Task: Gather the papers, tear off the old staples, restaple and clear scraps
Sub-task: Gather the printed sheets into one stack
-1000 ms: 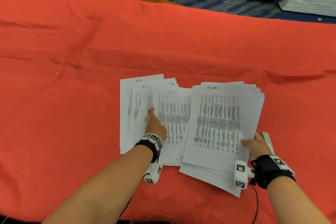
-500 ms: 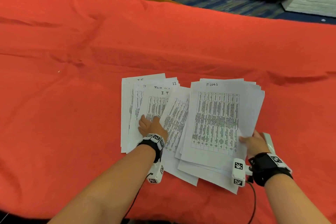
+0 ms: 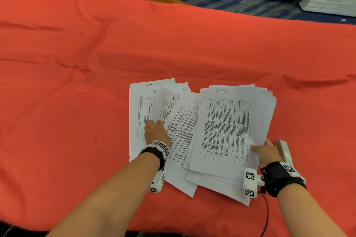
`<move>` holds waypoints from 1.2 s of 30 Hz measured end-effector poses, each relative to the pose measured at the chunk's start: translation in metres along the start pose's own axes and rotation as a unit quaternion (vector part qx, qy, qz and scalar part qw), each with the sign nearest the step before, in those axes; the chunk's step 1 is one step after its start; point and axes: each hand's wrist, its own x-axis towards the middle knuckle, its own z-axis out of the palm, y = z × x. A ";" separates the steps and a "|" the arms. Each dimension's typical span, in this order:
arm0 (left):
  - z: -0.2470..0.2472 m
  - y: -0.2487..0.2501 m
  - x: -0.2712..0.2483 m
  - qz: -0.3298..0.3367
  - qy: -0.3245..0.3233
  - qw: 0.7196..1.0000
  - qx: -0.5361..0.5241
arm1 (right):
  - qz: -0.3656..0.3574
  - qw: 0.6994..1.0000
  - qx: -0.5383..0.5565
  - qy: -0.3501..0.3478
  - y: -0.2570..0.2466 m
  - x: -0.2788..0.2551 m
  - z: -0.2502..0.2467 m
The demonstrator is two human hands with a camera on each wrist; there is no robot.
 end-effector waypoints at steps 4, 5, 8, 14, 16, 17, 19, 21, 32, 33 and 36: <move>-0.014 -0.001 -0.003 -0.011 -0.019 0.989 -0.147 | -0.005 1.000 0.006 -0.005 -0.002 0.002 0.001; -0.020 -0.002 -0.003 -0.027 -0.021 0.984 -0.177 | -0.003 1.000 0.009 -0.005 -0.003 0.003 0.001; -0.044 -0.007 0.000 -0.046 -0.015 0.974 -0.219 | -0.002 1.000 0.003 -0.004 -0.002 0.010 0.001; -0.114 -0.004 0.018 0.069 0.118 0.942 -0.306 | 0.010 0.999 -0.036 0.019 -0.009 0.015 0.000; -0.136 0.003 0.016 0.094 0.146 0.911 -0.374 | 0.011 0.999 -0.046 0.021 -0.011 0.014 0.001; -0.144 0.005 0.016 0.102 0.156 0.897 -0.402 | 0.008 0.998 -0.054 0.016 -0.011 0.014 0.002; -0.149 0.009 0.015 0.109 0.154 0.878 -0.439 | 0.014 0.998 -0.063 -0.006 -0.011 0.010 0.005; -0.140 0.014 0.012 0.104 0.114 0.884 -0.442 | 0.010 0.998 -0.054 -0.022 -0.011 0.004 0.010; -0.036 0.024 -0.023 0.010 -0.118 0.947 -0.297 | 0.038 0.988 0.070 -0.129 -0.010 -0.014 0.043; -0.031 0.022 -0.022 0.001 -0.129 0.948 -0.289 | 0.047 0.989 0.064 -0.128 -0.010 -0.017 0.044; -0.025 0.022 -0.022 -0.009 -0.145 0.942 -0.304 | 0.050 0.975 0.157 -0.150 -0.011 -0.025 0.050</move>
